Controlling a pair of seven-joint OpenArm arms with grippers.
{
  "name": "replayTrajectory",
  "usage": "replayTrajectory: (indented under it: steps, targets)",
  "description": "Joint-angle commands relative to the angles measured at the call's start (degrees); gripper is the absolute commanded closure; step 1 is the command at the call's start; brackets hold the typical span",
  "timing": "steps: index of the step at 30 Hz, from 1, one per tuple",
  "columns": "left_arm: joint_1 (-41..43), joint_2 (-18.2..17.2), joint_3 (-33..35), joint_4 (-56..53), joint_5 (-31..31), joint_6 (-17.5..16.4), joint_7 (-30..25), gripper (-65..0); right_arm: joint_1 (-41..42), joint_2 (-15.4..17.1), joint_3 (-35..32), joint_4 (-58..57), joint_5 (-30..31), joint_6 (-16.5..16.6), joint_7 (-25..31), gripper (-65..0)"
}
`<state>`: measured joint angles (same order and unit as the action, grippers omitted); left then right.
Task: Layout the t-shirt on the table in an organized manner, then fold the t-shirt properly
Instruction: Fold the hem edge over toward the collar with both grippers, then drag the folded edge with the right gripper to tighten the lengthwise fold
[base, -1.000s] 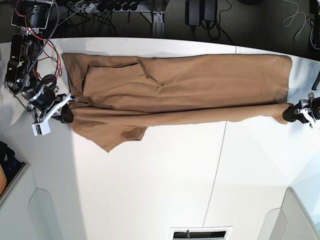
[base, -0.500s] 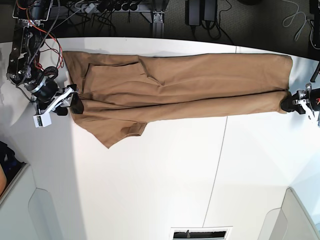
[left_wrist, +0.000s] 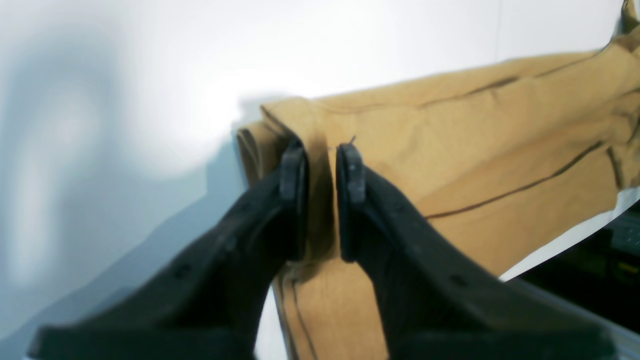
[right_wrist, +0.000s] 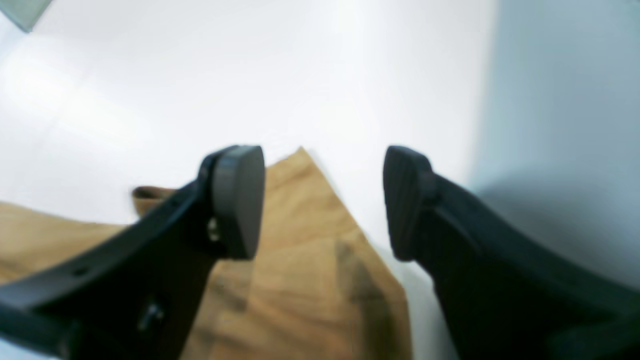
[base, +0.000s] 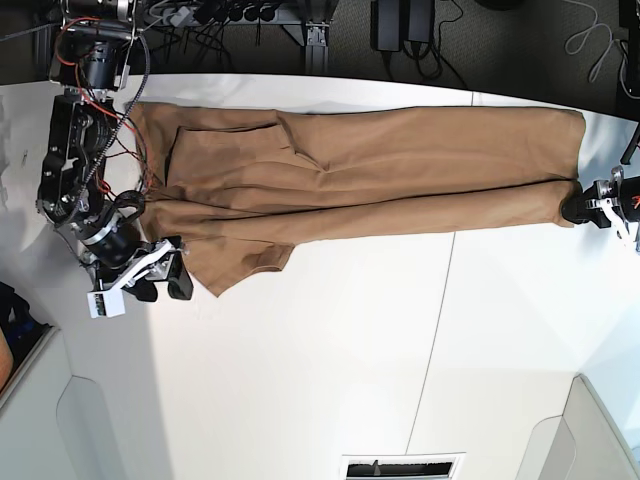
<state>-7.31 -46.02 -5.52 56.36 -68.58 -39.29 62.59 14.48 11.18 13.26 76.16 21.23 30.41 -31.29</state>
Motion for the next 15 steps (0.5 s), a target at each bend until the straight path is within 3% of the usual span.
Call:
replayTrajectory:
  steps: [1, 5, 11, 12, 15]
  targets:
    - [-0.9, -1.6, -0.4, 0.8, -1.0, -0.7, -0.6, -13.2, 2.3, 0.3, -0.5, -1.6, -0.3, -0.2, 2.0, -36.9]
    - [-0.9, -1.6, -0.4, 0.8, -1.0, -0.7, -0.6, -13.2, 4.6, 0.2, -2.5, -9.4, -0.6, -0.6, 2.8, -36.9]
    - [-0.9, -1.6, -0.4, 0.8, -1.1, -0.7, -0.7, -13.2, 3.7, 0.1, -5.4, -10.8, -0.5, -0.5, 2.1, -35.7]
    - [-0.9, -1.6, -0.4, 0.8, -1.1, -0.7, -0.7, -13.2, 3.8, 0.0, -5.6, -10.8, -0.4, -0.6, 1.7, -32.3]
    - [-0.9, -1.6, -0.4, 0.8, -1.0, -0.7, -0.7, -13.2, 3.8, -0.2, -5.7, -10.8, -0.2, -0.6, 1.7, -13.7]
